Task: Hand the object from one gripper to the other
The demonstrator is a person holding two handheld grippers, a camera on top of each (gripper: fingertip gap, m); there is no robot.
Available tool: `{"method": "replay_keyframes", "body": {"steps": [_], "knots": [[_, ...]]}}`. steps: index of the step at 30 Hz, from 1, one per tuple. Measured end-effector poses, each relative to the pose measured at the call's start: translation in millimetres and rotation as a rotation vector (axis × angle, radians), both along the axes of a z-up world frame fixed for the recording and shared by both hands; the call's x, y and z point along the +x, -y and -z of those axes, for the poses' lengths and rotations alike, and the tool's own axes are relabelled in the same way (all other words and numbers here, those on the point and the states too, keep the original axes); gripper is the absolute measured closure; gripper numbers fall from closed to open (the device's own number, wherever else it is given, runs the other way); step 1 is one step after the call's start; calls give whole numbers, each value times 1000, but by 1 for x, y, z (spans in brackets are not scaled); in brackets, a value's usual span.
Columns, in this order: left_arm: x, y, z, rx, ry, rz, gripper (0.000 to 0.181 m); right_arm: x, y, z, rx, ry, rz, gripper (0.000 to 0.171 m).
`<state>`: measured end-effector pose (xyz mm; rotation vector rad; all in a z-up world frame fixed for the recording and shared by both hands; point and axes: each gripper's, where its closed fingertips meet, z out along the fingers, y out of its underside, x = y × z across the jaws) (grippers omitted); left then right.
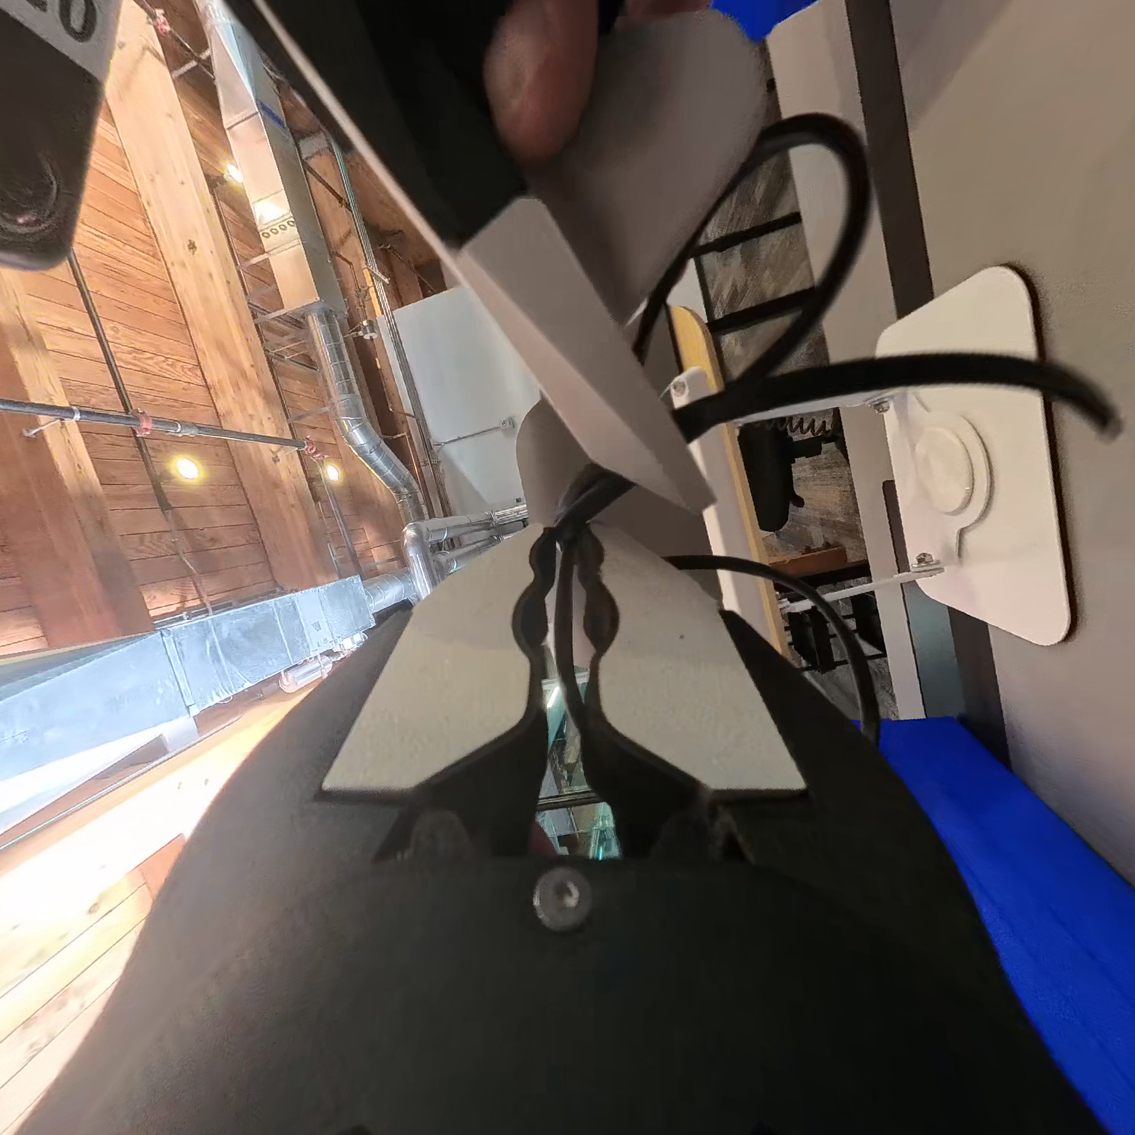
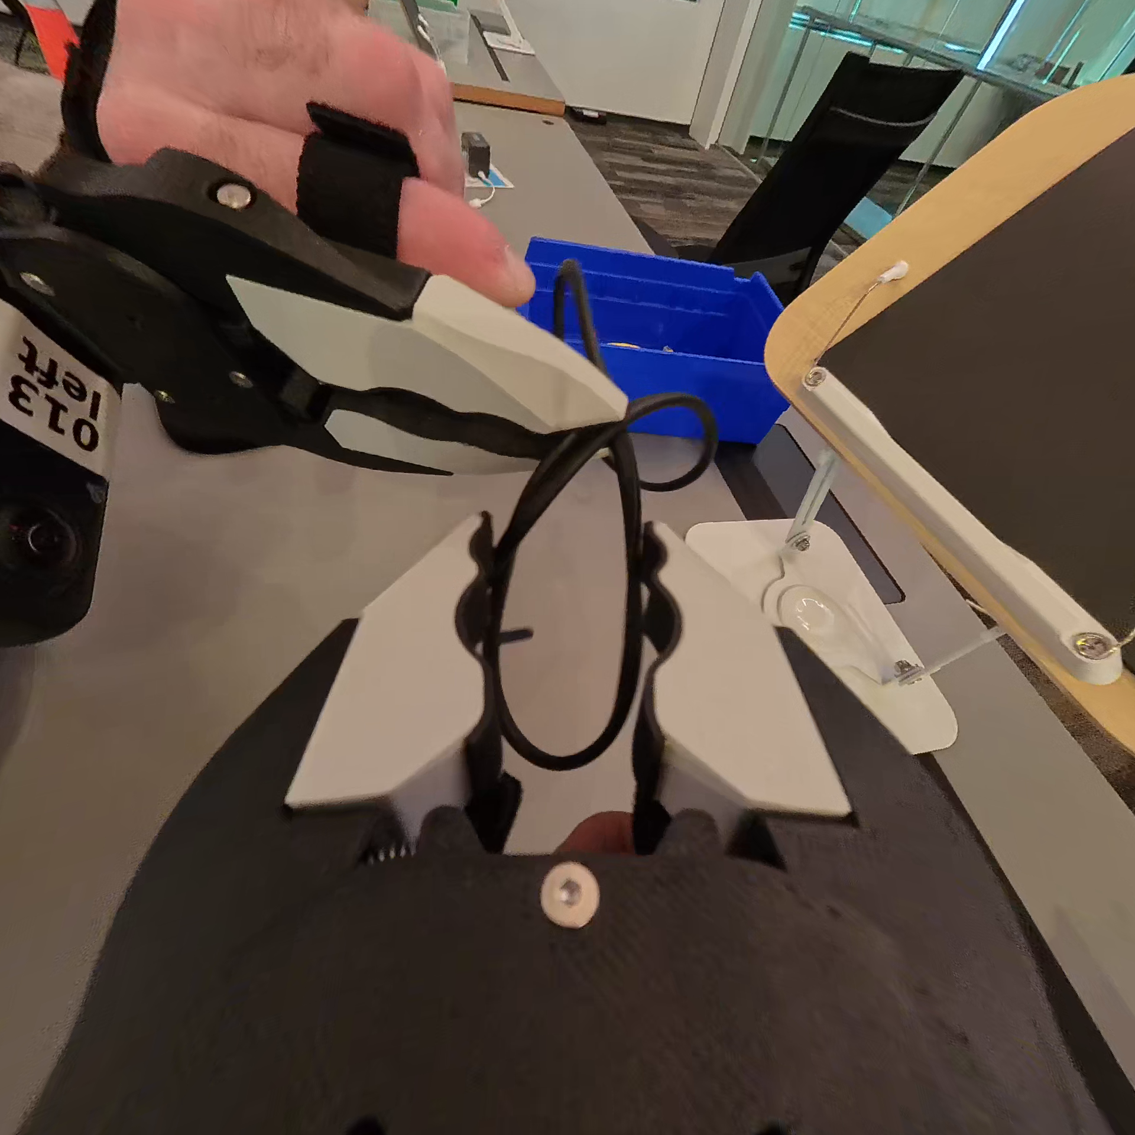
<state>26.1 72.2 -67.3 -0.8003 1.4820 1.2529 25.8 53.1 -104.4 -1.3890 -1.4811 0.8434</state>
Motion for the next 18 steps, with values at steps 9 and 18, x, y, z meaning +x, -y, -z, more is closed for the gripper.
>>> {"method": "replay_keyframes", "body": {"steps": [9,18], "knots": [[-4,-1,-2,-23,46,-18,177,-3,-5,-6,56,-60,22,168],[-15,-3,-11,-95,250,-44,172,-1,-11,-15,137,-117,23,168]]}}
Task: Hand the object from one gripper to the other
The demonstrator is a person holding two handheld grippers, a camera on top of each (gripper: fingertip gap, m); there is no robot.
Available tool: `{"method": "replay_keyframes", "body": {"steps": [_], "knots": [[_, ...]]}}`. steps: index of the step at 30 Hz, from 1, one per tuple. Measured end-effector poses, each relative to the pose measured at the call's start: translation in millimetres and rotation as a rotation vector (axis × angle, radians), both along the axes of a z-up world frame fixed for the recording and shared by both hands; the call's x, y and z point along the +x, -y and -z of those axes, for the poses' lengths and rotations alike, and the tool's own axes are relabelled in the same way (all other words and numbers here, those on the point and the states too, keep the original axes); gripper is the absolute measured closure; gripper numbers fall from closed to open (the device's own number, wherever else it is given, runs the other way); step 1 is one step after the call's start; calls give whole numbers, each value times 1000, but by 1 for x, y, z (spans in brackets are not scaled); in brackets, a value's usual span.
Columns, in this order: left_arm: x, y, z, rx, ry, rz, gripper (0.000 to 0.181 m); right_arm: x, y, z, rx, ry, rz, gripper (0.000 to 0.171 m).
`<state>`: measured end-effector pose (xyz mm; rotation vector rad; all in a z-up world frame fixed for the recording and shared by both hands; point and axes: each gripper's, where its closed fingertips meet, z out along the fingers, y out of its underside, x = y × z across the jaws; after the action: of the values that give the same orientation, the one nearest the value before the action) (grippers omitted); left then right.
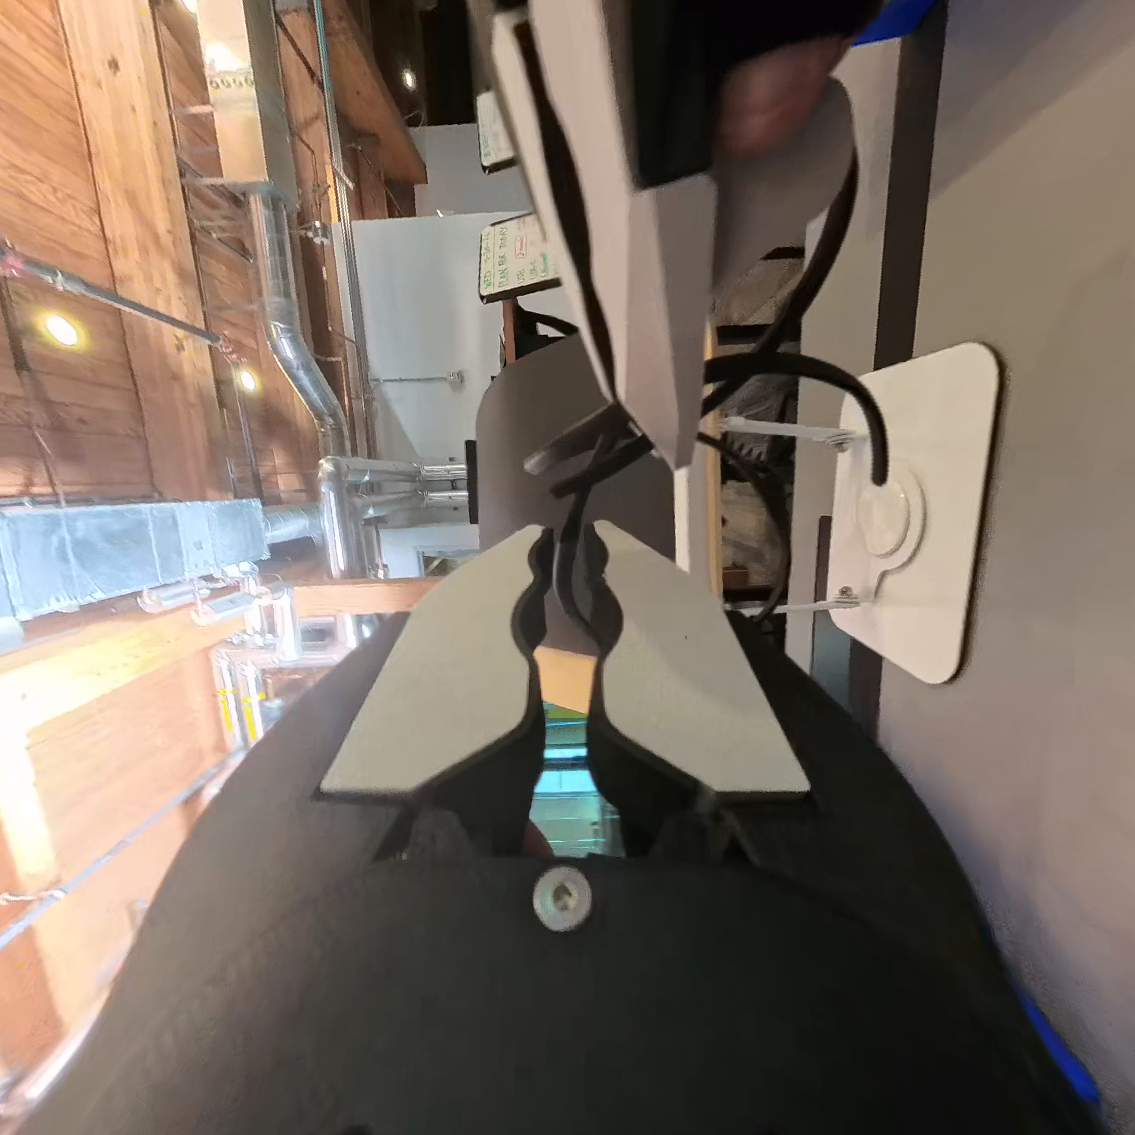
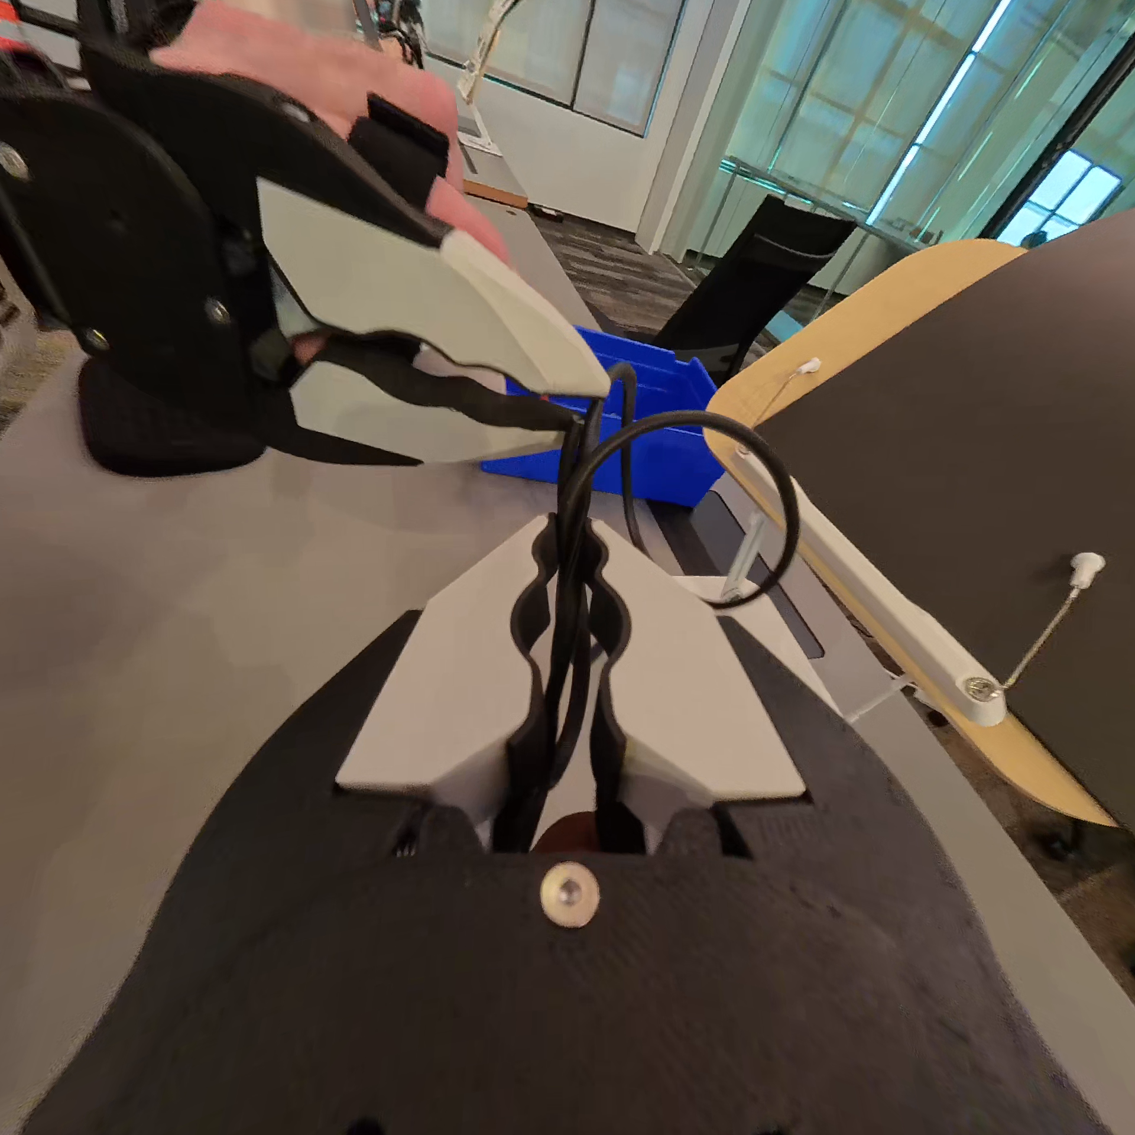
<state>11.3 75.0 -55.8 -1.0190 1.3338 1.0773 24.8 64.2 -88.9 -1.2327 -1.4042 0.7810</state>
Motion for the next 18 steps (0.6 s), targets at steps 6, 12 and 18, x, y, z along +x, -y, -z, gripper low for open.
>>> {"method": "replay_keyframes", "body": {"steps": [6,12,18], "knots": [[-18,9,5,-237,332,-15,158,3,-10,-4,71,-21,49,169],[15,37,10,-806,1114,235,146,0,-10,-17,244,-95,94,169],[28,28,3,-882,1398,352,141,-9,2,-18,323,-171,90,168]]}}
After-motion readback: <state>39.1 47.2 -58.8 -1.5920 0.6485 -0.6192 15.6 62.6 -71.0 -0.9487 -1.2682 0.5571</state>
